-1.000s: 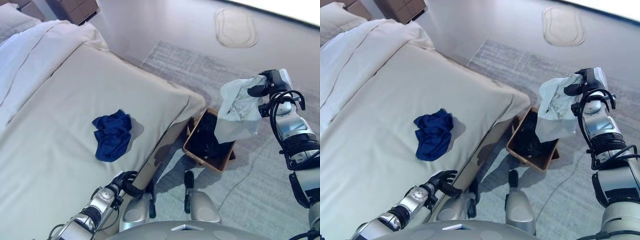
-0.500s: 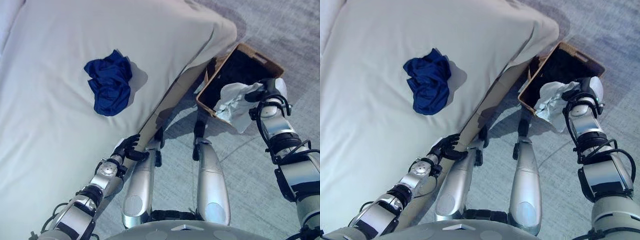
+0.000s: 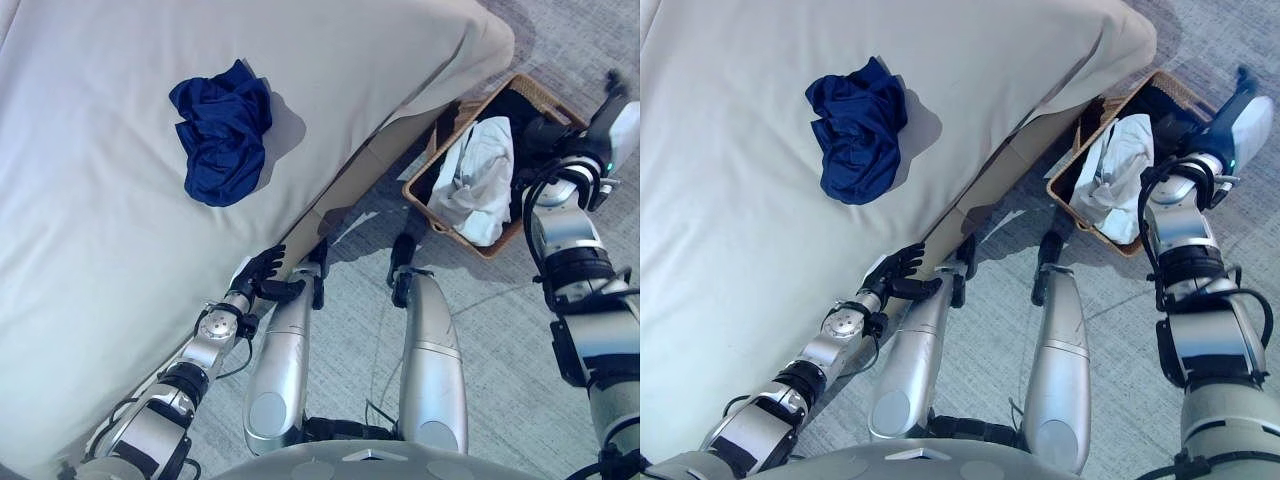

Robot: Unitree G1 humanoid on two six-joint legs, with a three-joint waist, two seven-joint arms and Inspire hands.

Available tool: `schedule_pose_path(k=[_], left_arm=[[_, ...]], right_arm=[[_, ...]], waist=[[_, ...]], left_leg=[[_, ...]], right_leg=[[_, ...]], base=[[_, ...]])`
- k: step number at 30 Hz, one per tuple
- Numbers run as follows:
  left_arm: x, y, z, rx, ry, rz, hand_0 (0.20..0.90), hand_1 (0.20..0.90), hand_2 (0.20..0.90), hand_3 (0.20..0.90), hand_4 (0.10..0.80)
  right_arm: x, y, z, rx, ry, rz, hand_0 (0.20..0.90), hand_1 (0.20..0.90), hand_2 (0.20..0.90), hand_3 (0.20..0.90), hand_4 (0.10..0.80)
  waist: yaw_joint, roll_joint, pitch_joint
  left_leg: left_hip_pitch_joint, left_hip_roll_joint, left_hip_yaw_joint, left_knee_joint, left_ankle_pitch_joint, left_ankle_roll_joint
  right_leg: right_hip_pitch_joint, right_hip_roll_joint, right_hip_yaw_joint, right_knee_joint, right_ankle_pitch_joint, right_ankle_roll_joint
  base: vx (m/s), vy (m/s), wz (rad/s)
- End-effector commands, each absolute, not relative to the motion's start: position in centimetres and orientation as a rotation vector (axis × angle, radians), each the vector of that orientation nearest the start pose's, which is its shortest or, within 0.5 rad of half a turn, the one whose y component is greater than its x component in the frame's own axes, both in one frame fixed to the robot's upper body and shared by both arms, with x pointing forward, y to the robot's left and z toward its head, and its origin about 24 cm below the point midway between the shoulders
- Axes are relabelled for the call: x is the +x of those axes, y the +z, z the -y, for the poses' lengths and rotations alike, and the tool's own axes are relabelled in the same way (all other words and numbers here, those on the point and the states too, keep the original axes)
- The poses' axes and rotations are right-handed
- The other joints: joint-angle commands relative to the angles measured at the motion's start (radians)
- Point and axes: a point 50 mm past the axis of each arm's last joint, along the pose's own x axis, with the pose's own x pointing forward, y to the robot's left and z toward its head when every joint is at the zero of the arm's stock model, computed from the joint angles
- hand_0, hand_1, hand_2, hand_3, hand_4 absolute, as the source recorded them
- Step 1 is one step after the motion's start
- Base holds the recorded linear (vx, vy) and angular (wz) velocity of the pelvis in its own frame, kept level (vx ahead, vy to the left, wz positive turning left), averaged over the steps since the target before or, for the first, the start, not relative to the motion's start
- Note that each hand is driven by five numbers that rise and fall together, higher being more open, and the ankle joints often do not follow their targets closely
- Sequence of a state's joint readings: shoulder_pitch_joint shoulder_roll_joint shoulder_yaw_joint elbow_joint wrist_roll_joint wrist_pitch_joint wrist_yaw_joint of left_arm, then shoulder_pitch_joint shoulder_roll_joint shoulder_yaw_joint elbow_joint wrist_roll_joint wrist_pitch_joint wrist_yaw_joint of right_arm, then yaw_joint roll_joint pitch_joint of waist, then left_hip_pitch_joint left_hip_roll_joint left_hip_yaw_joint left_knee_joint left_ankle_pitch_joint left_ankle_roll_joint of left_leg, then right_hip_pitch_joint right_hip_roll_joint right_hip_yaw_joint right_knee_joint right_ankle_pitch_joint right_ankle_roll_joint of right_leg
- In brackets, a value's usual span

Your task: Pick up the clothes from the bed and place them into the basket

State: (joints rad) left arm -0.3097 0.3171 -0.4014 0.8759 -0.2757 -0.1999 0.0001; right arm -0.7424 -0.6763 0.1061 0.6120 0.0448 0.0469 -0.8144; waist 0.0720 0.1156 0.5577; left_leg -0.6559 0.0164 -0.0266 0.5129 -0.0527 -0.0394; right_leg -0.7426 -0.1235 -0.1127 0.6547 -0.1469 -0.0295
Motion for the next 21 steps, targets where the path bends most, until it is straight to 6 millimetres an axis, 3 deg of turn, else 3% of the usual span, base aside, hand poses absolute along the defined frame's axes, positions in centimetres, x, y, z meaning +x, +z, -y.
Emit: schedule_pose_path(k=[1,4,7,11,15,21], left_arm=[[21.6,-9.5,-20.4,0.258,-0.12,-0.6,0.9,0.9,0.9,0.9,0.8],[21.5,-9.7,-20.6,0.249,-0.102,-0.618,0.9,0.9,0.9,0.9,0.8],[21.6,-9.8,-20.8,0.24,-0.081,-0.635,0.9,0.9,0.9,0.9,0.8],[21.4,-10.0,-21.1,0.236,-0.071,-0.659,0.9,0.9,0.9,0.9,0.8],[20.8,-10.4,-21.3,0.226,-0.07,-0.69,0.9,0.9,0.9,0.9,0.8],[21.0,-9.8,-23.5,0.214,-0.004,-0.714,0.9,0.9,0.9,0.9,0.8]], right_arm=[[32.5,25.6,29.1,-0.534,-1.018,0.725,0.9,0.9,0.9,0.9,0.8],[31.8,27.4,27.3,-0.607,-0.932,0.839,0.9,0.9,0.9,0.9,0.8],[31.9,28.6,24.3,-0.748,-0.698,0.899,0.9,0.9,0.9,0.9,0.8],[33.3,28.2,21.9,-0.972,-0.477,0.827,0.9,0.9,0.9,0.9,0.8],[34.5,27.6,20.3,-1.181,-0.368,0.779,0.9,0.9,0.9,0.9,0.8],[37.2,29.0,17.6,-1.356,-0.251,0.697,0.9,0.9,0.9,0.9,0.8]], waist=[[-0.024,-0.017,-0.038],[-0.026,-0.04,-0.038],[-0.017,-0.066,-0.038],[0.012,-0.088,-0.078],[0.049,-0.106,-0.109],[0.136,-0.166,-0.111]], left_leg=[[0.072,-0.042,0.01,-0.061,-0.013,0.038],[0.143,-0.039,0.012,-0.135,0.013,0.029],[0.229,-0.042,0.01,-0.222,0.047,0.018],[0.306,-0.039,-0.001,-0.314,0.073,0.012],[0.349,-0.047,-0.009,-0.342,0.073,0.014],[0.335,-0.065,-0.025,-0.304,0.045,0.032]], right_leg=[[0.142,0.061,-0.002,-0.088,-0.005,0.006],[0.211,0.055,-0.009,-0.176,0.027,0.02],[0.297,0.039,-0.032,-0.281,0.072,0.041],[0.379,0.021,-0.07,-0.385,0.114,0.063],[0.444,0.001,-0.106,-0.453,0.141,0.078],[0.483,-0.025,-0.158,-0.507,0.188,0.106]], base=[[0.031,0.117,0.03],[0.023,0.121,0.0],[-0.008,0.162,0.0],[0.014,0.14,0.13],[0.055,0.172,0.26],[0.026,0.117,0.27]])
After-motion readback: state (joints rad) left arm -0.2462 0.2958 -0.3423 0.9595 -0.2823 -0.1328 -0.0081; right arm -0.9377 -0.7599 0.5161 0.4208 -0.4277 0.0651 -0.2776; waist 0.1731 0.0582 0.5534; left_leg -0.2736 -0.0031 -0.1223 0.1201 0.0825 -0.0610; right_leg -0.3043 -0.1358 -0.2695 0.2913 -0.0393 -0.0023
